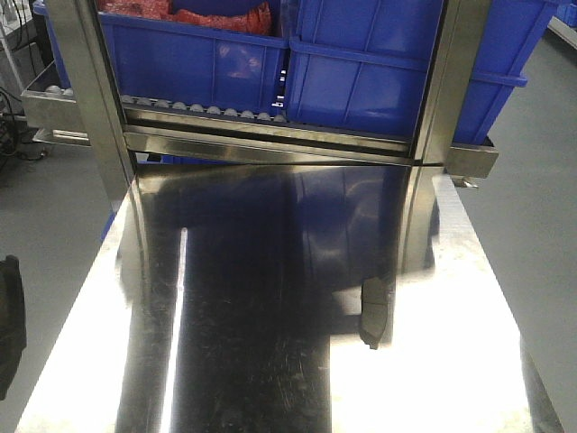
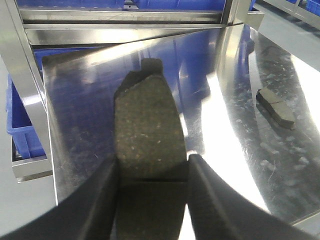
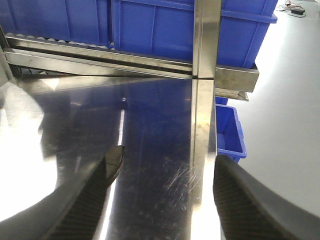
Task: Move and align brake pads A on conveyor
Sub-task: 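Lift the held brake pad with the left gripper off the table, then lower the right gripper onto the other brake pad on the table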
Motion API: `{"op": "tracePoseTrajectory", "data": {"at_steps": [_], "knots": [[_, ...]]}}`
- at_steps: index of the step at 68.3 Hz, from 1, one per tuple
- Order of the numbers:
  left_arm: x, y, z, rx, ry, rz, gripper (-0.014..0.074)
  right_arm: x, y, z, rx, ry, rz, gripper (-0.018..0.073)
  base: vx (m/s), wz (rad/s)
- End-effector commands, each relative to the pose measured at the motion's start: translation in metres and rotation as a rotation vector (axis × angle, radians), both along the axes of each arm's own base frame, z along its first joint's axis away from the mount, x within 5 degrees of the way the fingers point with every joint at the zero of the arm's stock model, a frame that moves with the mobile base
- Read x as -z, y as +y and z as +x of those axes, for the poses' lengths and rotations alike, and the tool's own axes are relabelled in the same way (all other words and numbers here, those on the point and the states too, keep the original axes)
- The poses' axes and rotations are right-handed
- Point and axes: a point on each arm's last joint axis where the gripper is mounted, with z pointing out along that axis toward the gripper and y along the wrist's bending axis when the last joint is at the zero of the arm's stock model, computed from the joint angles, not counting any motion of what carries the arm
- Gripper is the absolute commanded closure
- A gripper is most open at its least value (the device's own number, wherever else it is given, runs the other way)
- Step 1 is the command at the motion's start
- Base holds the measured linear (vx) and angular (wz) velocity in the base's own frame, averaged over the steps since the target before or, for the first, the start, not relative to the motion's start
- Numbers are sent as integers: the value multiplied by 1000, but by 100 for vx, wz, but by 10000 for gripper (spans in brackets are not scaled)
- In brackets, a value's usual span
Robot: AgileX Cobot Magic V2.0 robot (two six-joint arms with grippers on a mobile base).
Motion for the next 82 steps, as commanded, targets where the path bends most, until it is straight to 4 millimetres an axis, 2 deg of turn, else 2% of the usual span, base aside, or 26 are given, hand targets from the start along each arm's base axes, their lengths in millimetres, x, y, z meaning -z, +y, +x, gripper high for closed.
{"op": "tracePoseTrajectory", "data": {"at_steps": [1,6,13,27,39,47,58,72,82], "knots": [[-17,-2,2,11,-104,-48,603,-13,0,2,2,-78,11,106,0,0],[-17,-2,2,11,-105,-48,603,-15,1,6,-1,-45,18,106,0,0],[-17,-2,2,11,-104,-48,603,-20,5,22,-4,59,23,106,0,0],[-17,-2,2,11,-105,-48,603,-25,15,78,-7,337,37,106,0,0],[-17,-2,2,11,-105,-48,603,-12,23,131,-1,563,9,106,0,0],[-17,-2,2,11,-105,-48,603,5,28,167,10,701,-2,106,0,0],[-17,-2,2,11,-105,-48,603,24,34,207,28,827,-3,106,0,0],[-17,-2,2,11,-105,-48,603,40,46,243,20,972,56,106,0,0],[-17,-2,2,11,-105,-48,603,49,71,262,-14,1015,34,106,0,0]]}}
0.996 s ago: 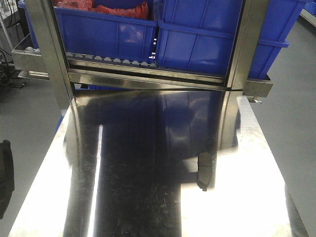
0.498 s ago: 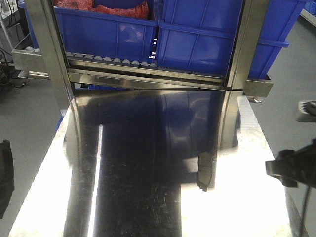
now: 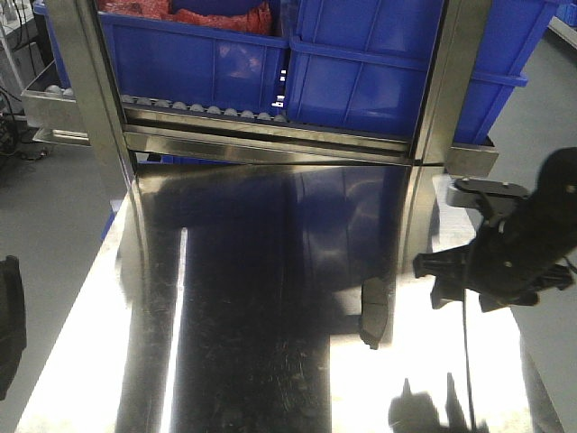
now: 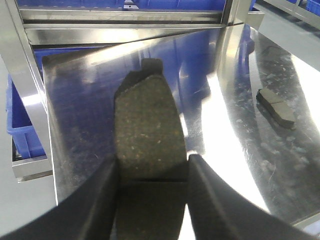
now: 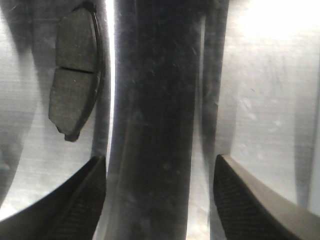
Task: Move and align brake pads A on conveyor
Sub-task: 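Lower the right gripper onto the other brake pad on the table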
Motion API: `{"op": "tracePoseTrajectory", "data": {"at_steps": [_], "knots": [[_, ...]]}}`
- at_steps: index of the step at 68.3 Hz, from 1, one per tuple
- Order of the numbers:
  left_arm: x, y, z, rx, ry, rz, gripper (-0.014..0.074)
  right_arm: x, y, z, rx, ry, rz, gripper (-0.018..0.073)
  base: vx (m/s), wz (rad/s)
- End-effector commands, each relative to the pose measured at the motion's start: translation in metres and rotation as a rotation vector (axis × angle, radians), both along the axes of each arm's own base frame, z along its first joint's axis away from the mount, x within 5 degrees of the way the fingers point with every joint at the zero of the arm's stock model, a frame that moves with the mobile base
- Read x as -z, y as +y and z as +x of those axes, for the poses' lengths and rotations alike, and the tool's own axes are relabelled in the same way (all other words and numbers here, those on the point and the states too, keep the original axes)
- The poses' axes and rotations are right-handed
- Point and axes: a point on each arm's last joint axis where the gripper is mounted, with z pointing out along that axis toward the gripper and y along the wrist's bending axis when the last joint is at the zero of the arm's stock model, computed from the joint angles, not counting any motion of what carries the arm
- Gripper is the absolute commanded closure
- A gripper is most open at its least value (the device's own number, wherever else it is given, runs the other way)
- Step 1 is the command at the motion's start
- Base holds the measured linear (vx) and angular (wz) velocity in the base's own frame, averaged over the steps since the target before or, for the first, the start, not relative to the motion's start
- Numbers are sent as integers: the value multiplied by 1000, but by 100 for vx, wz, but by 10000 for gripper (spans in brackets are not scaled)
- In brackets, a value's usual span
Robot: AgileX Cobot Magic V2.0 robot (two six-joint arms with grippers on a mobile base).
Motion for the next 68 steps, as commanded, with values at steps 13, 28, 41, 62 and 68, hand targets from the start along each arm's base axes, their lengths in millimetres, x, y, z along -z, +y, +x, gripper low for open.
{"op": "tracePoseTrajectory", "data": {"at_steps": [13,28,41,62,68], "knots": [[-17,-2,2,11,-105,-48,603,-2,56,31,-28,-30,22,106,0,0],[-17,-2,2,11,-105,-48,603,9,78,53,28,30,28,106,0,0],[-17,-2,2,11,-105,-48,603,15,81,66,41,71,-5,106,0,0],[-17,-2,2,11,-105,-48,603,36,83,75,57,129,-43,106,0,0],[-17,-2,2,11,-105,-48,603,42,83,75,58,154,-52,108,0,0]]}}
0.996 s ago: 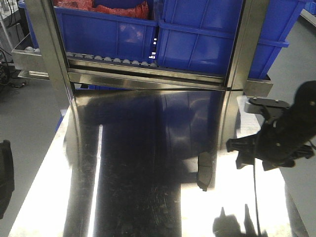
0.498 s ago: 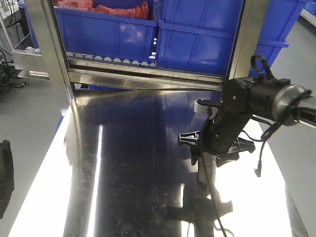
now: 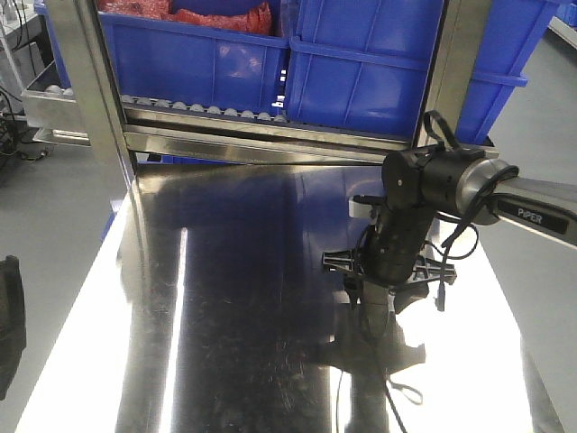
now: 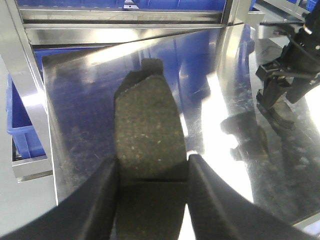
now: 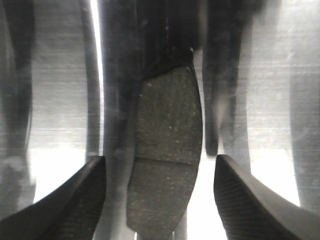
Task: Move and align brake pads A on conveyor
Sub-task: 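Lower the right gripper onto the other brake pad on the table, then close the right gripper on the pad and lift it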
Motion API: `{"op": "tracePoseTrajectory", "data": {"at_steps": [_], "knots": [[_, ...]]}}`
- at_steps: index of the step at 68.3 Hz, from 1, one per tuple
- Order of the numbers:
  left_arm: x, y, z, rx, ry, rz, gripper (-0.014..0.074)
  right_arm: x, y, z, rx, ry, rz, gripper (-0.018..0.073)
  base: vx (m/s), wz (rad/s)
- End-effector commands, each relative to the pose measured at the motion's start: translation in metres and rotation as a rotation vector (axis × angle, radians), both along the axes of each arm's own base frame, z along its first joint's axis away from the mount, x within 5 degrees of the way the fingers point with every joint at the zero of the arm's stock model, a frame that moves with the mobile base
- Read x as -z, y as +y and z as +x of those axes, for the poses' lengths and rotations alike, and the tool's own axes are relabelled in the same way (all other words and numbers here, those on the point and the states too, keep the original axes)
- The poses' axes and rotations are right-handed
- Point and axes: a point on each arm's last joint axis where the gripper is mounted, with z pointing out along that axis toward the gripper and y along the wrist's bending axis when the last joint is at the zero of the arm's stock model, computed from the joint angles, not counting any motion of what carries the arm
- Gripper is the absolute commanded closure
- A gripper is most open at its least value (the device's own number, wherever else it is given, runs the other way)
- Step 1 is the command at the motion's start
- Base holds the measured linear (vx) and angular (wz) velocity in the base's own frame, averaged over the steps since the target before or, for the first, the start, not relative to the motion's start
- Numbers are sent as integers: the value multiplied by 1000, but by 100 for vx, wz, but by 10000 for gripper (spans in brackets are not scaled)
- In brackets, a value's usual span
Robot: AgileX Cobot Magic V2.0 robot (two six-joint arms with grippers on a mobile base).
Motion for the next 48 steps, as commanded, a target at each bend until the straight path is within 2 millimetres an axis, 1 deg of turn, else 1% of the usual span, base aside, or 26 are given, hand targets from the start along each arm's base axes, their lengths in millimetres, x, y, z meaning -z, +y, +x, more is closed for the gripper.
{"op": "tracePoseTrajectory", "data": {"at_steps": [1,6,11,17,29,35,43,48], "knots": [[-17,-2,2,11,-105,-48,603,-22,0,2,-2,-53,11,108,0,0],[-17,-2,2,11,-105,-48,603,-21,0,2,-4,-52,8,120,0,0],[-17,-2,2,11,-105,-48,603,-22,0,2,-4,-57,7,162,0,0],[-17,-2,2,11,-105,-48,603,-23,0,2,-9,-59,8,281,0,0],[-17,-2,2,11,-105,-48,603,-34,-1,2,-66,-108,17,579,0,0],[-17,-2,2,11,-105,-48,603,-44,-2,2,-76,-147,15,573,0,0],[-17,-2,2,11,-105,-48,603,-64,-6,-1,-92,-218,1,571,0,0],[-17,-2,2,11,-105,-48,603,-78,-12,-5,-103,-263,-21,568,0,0]]}}
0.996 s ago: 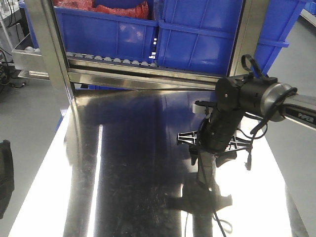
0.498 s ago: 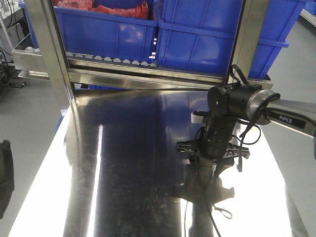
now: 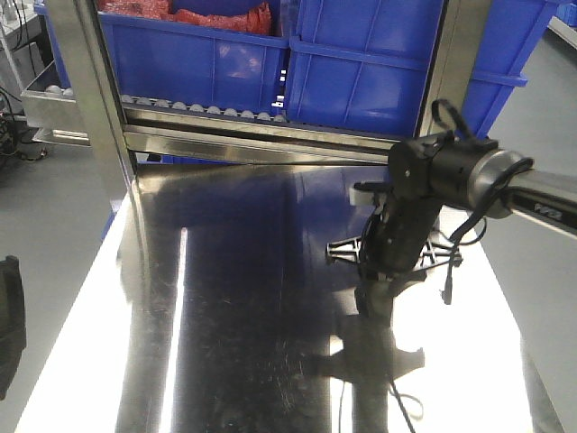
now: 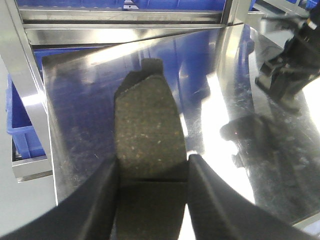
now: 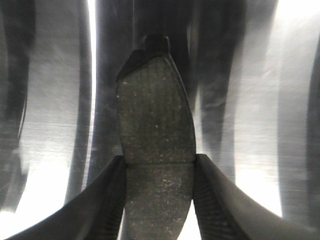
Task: Move and align brake pads A on conveyor
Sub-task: 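Close the right gripper on the pad and lift it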
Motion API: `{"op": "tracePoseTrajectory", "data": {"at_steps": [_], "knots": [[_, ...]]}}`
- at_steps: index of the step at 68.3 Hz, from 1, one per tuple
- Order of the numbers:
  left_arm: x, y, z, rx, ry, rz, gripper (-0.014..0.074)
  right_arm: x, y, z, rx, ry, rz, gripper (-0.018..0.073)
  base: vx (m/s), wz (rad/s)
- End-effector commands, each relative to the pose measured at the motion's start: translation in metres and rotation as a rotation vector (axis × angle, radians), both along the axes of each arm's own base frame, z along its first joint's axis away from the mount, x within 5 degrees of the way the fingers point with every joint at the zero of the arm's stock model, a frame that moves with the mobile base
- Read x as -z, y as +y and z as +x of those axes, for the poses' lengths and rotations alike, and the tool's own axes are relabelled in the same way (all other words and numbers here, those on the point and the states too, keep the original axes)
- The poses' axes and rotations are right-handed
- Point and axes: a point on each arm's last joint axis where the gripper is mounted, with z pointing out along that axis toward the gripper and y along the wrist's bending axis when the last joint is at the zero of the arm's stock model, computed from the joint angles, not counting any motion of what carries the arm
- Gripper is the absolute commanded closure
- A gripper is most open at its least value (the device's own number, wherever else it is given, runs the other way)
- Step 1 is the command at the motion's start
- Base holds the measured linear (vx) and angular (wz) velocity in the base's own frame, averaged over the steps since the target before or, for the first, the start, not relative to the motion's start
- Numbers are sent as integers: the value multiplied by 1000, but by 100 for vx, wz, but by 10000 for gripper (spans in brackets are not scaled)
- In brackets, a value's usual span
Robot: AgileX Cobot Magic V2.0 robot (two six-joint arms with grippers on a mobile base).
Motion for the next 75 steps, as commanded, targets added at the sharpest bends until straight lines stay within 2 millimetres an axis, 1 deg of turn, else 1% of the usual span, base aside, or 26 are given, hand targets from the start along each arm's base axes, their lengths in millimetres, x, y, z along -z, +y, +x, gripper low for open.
{"op": "tracePoseTrajectory", "data": {"at_steps": [1,11,18,20,21,23,24,27,32,33,36,45,51,57,67,72,75], "knots": [[-17,-2,2,11,-105,-48,603,-52,-9,-5,-30,-175,-2,568,0,0],[-17,-2,2,11,-105,-48,603,-75,-28,-27,-48,-306,-37,565,0,0],[-17,-2,2,11,-104,-48,603,-88,-46,-51,-56,-389,-22,565,0,0],[-17,-2,2,11,-104,-48,603,-97,-51,-60,-62,-425,-12,565,0,0],[-17,-2,2,11,-105,-48,603,-96,-54,-62,-66,-430,-14,564,0,0],[-17,-2,2,11,-105,-48,603,-101,-58,-70,-74,-456,-10,564,0,0],[-17,-2,2,11,-104,-48,603,-107,-59,-77,-79,-479,-6,564,0,0],[-17,-2,2,11,-104,-48,603,-112,-65,-88,-91,-508,-8,564,0,0],[-17,-2,2,11,-104,-48,603,-128,-73,-113,-110,-585,-6,564,0,0],[-17,-2,2,11,-104,-48,603,-127,-73,-116,-113,-587,-6,564,0,0],[-17,-2,2,11,-104,-48,603,-137,-78,-132,-126,-640,1,564,0,0],[-17,-2,2,11,-104,-48,603,-150,-88,-174,-150,-766,21,564,0,0],[-17,-2,2,11,-104,-48,603,-153,-96,-202,-148,-833,39,564,0,0],[-17,-2,2,11,-104,-48,603,-151,-102,-231,-151,-904,73,564,0,0],[-17,-2,2,11,-104,-48,603,-140,-108,-270,-181,-1020,143,564,0,0],[-17,-2,2,11,-104,-48,603,-132,-111,-287,-192,-1078,173,564,0,0],[-17,-2,2,11,-104,-48,603,-126,-112,-293,-186,-1091,189,564,0,0]]}}
